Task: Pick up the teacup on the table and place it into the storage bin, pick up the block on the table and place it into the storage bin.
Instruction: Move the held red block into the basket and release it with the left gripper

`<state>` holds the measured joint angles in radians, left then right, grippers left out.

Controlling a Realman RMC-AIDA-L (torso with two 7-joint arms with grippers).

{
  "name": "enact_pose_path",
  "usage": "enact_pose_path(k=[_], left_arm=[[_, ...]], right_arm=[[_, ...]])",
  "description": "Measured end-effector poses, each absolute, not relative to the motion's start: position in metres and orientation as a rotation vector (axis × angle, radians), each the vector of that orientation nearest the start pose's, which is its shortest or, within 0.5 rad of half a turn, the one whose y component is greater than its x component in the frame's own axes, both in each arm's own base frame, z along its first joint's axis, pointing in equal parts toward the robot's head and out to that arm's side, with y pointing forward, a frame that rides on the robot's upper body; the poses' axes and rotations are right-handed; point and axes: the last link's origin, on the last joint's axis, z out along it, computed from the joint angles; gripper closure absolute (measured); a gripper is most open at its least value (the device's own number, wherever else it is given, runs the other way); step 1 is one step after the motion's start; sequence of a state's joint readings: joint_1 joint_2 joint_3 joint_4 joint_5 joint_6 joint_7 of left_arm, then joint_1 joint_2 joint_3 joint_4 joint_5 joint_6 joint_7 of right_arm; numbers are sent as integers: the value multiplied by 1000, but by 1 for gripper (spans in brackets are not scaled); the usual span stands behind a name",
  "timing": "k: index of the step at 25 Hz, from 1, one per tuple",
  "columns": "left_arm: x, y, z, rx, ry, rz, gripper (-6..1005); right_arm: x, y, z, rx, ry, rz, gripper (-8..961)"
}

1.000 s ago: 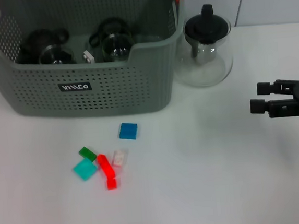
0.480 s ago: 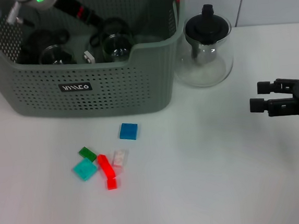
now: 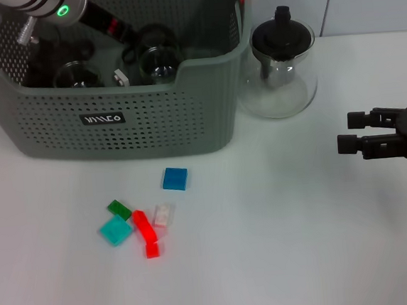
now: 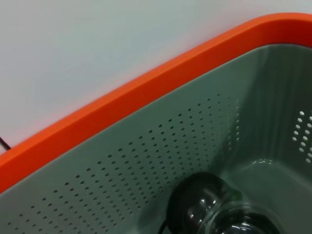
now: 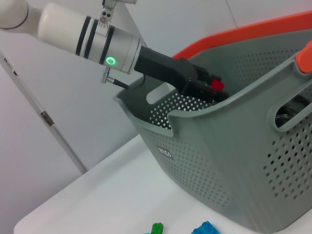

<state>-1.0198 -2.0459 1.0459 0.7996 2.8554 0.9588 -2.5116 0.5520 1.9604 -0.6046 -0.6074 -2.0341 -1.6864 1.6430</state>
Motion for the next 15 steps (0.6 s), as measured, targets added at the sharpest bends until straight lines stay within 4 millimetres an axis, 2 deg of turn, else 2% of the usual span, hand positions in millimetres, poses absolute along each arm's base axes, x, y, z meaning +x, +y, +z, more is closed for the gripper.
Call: enact_pose_path(k=[7, 13, 15], left_arm=[[-149, 494, 31, -2195, -714, 218, 277], [-135, 489, 57, -2176, -733, 120, 214], [-125, 483, 70, -2184, -744, 58, 190]], right_arm=[[275, 331, 46, -2705, 978, 766, 9], [276, 330, 46, -2704, 977, 766, 9], [276, 330, 46, -2705, 975, 764, 9]])
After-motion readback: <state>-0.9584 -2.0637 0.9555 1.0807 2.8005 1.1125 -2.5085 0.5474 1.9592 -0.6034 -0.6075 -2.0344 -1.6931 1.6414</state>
